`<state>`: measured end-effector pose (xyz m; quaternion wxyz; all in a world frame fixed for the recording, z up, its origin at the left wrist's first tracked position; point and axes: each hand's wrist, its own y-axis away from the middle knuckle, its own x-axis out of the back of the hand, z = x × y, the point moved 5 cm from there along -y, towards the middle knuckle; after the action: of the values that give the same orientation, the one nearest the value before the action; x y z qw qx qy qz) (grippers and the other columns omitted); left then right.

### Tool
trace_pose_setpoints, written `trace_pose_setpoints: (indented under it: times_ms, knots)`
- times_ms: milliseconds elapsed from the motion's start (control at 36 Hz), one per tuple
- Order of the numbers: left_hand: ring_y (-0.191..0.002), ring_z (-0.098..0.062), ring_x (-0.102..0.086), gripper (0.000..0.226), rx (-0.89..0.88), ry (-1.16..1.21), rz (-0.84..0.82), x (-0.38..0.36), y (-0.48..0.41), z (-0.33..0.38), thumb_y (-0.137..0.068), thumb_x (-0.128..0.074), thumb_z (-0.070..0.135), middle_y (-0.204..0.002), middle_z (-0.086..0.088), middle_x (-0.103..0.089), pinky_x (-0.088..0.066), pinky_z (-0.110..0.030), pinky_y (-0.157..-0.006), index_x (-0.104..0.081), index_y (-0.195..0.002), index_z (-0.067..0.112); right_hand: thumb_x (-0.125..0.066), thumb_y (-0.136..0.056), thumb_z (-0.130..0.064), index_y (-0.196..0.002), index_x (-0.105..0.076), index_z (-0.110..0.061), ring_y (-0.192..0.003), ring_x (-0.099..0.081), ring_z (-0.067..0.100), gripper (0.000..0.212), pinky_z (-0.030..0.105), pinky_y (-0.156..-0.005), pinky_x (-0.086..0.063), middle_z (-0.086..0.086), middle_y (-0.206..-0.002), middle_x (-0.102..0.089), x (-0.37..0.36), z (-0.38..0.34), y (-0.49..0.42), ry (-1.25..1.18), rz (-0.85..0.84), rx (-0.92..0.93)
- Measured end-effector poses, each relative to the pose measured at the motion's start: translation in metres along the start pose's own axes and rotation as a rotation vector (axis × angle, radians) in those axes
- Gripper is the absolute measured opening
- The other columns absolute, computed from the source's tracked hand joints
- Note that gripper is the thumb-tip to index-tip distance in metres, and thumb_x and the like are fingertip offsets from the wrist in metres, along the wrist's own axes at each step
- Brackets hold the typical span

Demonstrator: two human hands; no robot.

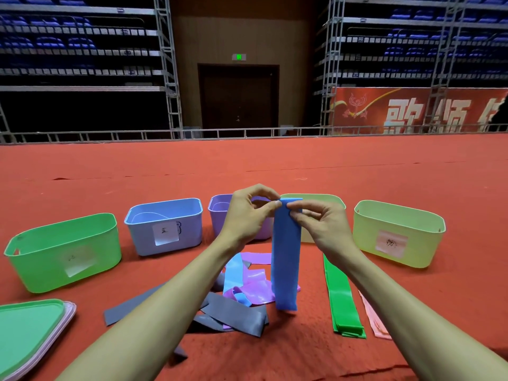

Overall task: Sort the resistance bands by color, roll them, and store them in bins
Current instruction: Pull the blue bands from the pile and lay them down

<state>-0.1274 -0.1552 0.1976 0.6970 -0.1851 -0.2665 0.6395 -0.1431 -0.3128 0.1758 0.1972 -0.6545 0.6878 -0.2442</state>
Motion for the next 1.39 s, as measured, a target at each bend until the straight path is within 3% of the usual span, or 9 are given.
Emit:
trace_pose_setpoints:
  times_ms: [167,306,389,639,806,917,1111,1222,1389]
  knots:
    - [-0.077,-0.006,-0.063,0.012,0.000,0.058,-0.014,-0.002,0.002,-0.004,-0.090,-0.060,0.000,-0.086,-0.006,-0.066,-0.057,-0.025,-0.073,-0.063,-0.093,0.012,-0.066,-0.081,0.010,-0.083,-0.073,-0.024,-0.072,-0.068,0.003,0.034,0.021,-0.071,-0.056,-0.017,-0.075,-0.073,0.000,-0.009,-0.006,0.158,-0.003,0.106]
    - [-0.082,-0.016,-0.060,0.049,0.074,0.122,-0.124,-0.011,0.015,-0.027,-0.089,-0.062,0.001,-0.088,-0.008,-0.064,-0.050,-0.027,-0.072,-0.043,-0.123,0.030,-0.068,-0.081,0.007,-0.087,-0.072,-0.023,-0.071,-0.064,-0.005,0.031,0.014,-0.070,-0.051,-0.015,-0.081,-0.071,0.004,-0.012,-0.008,0.232,0.031,0.186]
    - [-0.087,-0.024,-0.066,0.072,0.097,0.113,-0.205,-0.019,0.033,-0.049,-0.087,-0.063,-0.003,-0.094,-0.022,-0.068,-0.054,-0.035,-0.084,-0.028,-0.133,0.041,-0.069,-0.082,0.005,-0.091,-0.073,-0.017,-0.073,-0.064,-0.005,0.025,0.014,-0.072,-0.051,-0.006,-0.085,-0.071,0.008,-0.013,-0.009,0.282,0.056,0.222]
    - [-0.080,-0.014,-0.063,0.099,0.086,0.070,-0.275,-0.049,0.076,-0.085,-0.083,-0.065,-0.002,-0.090,-0.011,-0.062,-0.054,-0.030,-0.080,-0.010,-0.135,0.063,-0.069,-0.081,0.002,-0.095,-0.075,-0.009,-0.077,-0.066,0.008,0.018,0.020,-0.074,-0.055,-0.002,-0.089,-0.071,0.015,-0.016,-0.014,0.455,0.084,0.296]
    - [-0.082,-0.024,-0.059,0.093,0.153,0.067,-0.316,-0.059,0.089,-0.099,-0.081,-0.065,0.003,-0.111,-0.025,-0.059,-0.052,-0.056,-0.077,-0.020,-0.137,0.062,-0.071,-0.081,-0.002,-0.096,-0.074,-0.015,-0.073,-0.063,0.000,0.020,0.025,-0.076,-0.056,-0.004,-0.089,-0.071,0.021,-0.017,-0.017,0.465,0.124,0.287]
    - [-0.080,-0.014,-0.060,0.096,0.193,0.052,-0.341,-0.066,0.103,-0.109,-0.082,-0.065,-0.001,-0.107,-0.013,-0.061,-0.053,-0.033,-0.072,-0.021,-0.132,0.068,-0.072,-0.082,-0.004,-0.096,-0.072,-0.021,-0.071,-0.062,-0.003,0.023,0.028,-0.077,-0.056,-0.006,-0.089,-0.070,0.025,-0.019,-0.019,0.441,0.164,0.273]
    - [-0.079,-0.019,-0.064,0.097,0.268,0.008,-0.406,-0.073,0.129,-0.130,-0.081,-0.066,0.000,-0.109,-0.008,-0.062,-0.055,-0.043,-0.080,-0.017,-0.137,0.062,-0.070,-0.083,-0.005,-0.096,-0.073,-0.018,-0.072,-0.061,-0.006,0.019,0.025,-0.076,-0.055,-0.005,-0.088,-0.070,0.033,-0.021,-0.023,0.411,0.207,0.257]
    - [-0.092,-0.018,-0.069,0.092,0.265,-0.052,-0.441,-0.072,0.141,-0.138,-0.081,-0.064,0.001,-0.127,-0.004,-0.058,-0.055,-0.036,-0.088,-0.017,-0.142,0.052,-0.069,-0.083,-0.004,-0.098,-0.073,-0.014,-0.071,-0.061,-0.007,0.018,0.020,-0.074,-0.054,-0.003,-0.090,-0.070,0.039,-0.019,-0.025,0.414,0.229,0.242]
    - [-0.102,-0.021,-0.061,0.091,0.255,-0.131,-0.482,-0.070,0.150,-0.137,-0.080,-0.062,0.003,-0.136,0.038,-0.034,-0.053,-0.035,-0.091,-0.018,-0.142,0.053,-0.068,-0.084,-0.005,-0.097,-0.073,-0.017,-0.067,-0.060,-0.009,0.019,0.019,-0.070,-0.054,-0.004,-0.089,-0.070,0.049,-0.003,-0.025,0.431,0.237,0.201]
